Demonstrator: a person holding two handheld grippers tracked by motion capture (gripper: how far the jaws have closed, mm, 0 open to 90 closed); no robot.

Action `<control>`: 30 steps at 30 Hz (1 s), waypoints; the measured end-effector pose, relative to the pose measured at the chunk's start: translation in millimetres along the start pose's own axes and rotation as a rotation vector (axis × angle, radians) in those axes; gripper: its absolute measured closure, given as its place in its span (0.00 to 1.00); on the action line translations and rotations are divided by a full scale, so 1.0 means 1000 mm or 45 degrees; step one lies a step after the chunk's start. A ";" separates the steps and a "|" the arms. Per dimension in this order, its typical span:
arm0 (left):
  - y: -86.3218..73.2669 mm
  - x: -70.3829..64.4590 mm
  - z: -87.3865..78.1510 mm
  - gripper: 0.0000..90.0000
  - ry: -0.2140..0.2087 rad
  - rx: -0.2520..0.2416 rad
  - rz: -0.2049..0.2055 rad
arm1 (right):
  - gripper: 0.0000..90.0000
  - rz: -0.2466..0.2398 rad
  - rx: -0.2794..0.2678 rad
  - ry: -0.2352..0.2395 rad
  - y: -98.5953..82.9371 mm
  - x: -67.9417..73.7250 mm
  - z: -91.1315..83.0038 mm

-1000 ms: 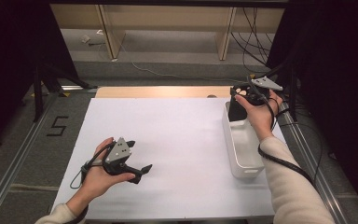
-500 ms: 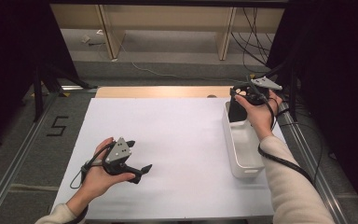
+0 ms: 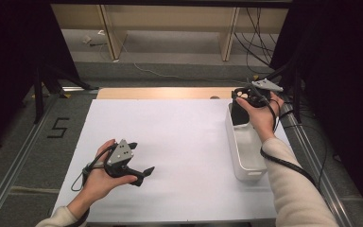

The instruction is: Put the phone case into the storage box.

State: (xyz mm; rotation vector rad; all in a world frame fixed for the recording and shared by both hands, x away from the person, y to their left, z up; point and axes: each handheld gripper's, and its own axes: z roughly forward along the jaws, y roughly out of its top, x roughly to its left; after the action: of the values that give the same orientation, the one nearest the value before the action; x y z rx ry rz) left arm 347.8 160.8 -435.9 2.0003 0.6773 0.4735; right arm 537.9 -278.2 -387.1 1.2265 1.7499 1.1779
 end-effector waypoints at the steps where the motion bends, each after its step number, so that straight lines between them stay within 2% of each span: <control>1: 0.000 0.000 0.000 0.00 0.000 0.000 0.000 | 0.17 -0.002 0.004 0.000 0.000 0.000 0.000; 12: 0.000 0.000 0.000 0.00 -0.003 0.000 0.003 | 0.17 0.004 0.036 -0.004 -0.005 -0.001 0.004; 30: 0.001 -0.001 0.000 0.00 -0.004 -0.002 0.004 | 0.17 0.008 0.046 -0.010 -0.013 -0.002 0.011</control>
State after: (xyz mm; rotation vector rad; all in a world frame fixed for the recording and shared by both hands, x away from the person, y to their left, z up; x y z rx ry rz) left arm 347.4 160.4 -435.3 2.0003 0.6723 0.4726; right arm 544.3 -278.3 -403.4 1.2571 1.7696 1.1483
